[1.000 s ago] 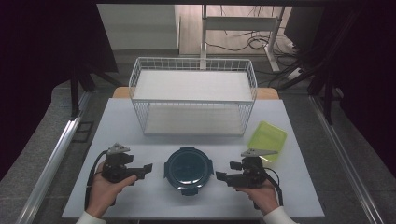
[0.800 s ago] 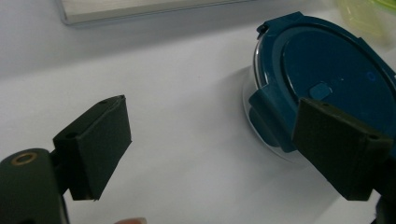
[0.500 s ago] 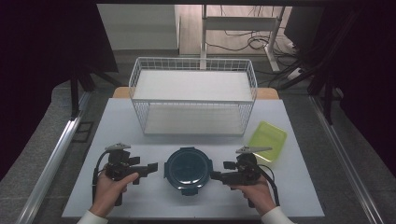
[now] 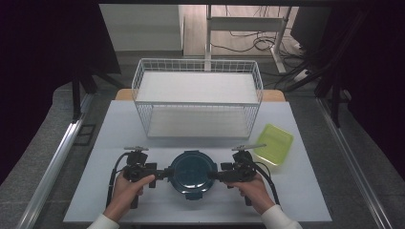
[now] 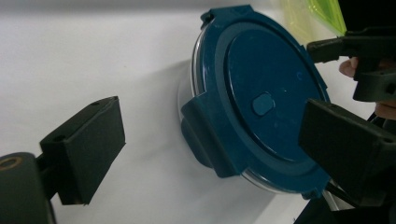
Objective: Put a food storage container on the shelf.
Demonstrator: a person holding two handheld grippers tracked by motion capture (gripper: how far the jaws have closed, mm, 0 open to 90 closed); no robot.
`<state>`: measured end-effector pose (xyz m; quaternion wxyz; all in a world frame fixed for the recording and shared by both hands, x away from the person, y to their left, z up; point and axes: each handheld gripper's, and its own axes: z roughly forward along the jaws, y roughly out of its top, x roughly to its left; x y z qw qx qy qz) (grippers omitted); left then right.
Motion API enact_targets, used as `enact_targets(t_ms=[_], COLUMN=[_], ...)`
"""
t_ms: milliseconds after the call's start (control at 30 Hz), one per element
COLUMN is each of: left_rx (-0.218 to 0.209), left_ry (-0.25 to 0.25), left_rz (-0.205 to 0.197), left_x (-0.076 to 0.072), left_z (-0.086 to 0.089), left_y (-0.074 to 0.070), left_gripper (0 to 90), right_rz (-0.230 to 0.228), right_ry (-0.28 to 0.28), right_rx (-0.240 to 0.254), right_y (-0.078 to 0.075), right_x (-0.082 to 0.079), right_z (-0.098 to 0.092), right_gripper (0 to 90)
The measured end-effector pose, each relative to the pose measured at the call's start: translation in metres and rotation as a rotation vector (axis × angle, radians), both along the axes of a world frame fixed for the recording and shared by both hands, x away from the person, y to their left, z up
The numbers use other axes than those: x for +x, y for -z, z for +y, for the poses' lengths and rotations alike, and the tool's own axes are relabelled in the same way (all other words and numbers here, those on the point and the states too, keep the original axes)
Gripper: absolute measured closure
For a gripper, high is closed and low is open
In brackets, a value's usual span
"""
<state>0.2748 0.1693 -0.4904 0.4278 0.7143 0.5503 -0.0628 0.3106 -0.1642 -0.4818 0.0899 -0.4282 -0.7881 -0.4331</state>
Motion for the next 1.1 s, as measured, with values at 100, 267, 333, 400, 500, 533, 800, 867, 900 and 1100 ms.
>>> enact_targets(t_ms=[100,267,333,400,500,533,800,867,900,1100], left_rx=[-0.025,-0.041,-0.040,-0.045,-0.062,-0.068,-0.100,-0.118,-0.125,-0.112], left_ry=[0.009,0.031,0.038,0.044,0.049,0.052,0.083,0.093,0.100,0.087], left_rz=[0.026,0.055,0.063,0.074,0.094,0.102,0.140,0.153,0.155,0.145], left_x=[0.004,0.008,0.010,0.011,0.013,0.014,0.016,0.016,0.015,0.013], left_z=[-0.002,-0.007,-0.010,-0.011,-0.012,-0.013,-0.019,-0.021,-0.022,-0.025], left_y=[0.005,0.011,0.014,0.016,0.020,0.021,0.026,0.026,0.026,0.024], left_gripper=[6.7,7.4,8.2,9.3,9.5,9.5,14.3,16.8,18.5,21.3], right_rz=[0.037,0.072,0.079,0.087,0.103,0.110,0.189,0.210,0.216,0.232], right_ry=[-0.003,-0.009,-0.004,-0.002,0.000,-0.002,-0.004,0.007,0.013,0.031], right_rx=[0.014,0.019,0.016,0.011,0.007,0.009,0.032,0.031,0.032,0.027], right_y=[0.006,0.011,0.012,0.014,0.017,0.018,0.027,0.028,0.028,0.023], right_x=[0.006,0.011,0.012,0.014,0.015,0.015,0.018,0.018,0.018,0.017], right_z=[0.006,0.013,0.015,0.015,0.017,0.018,0.023,0.023,0.022,0.018], right_gripper=[14.5,13.0,12.6,12.1,11.1,10.7,15.1,15.7,16.9,23.6])
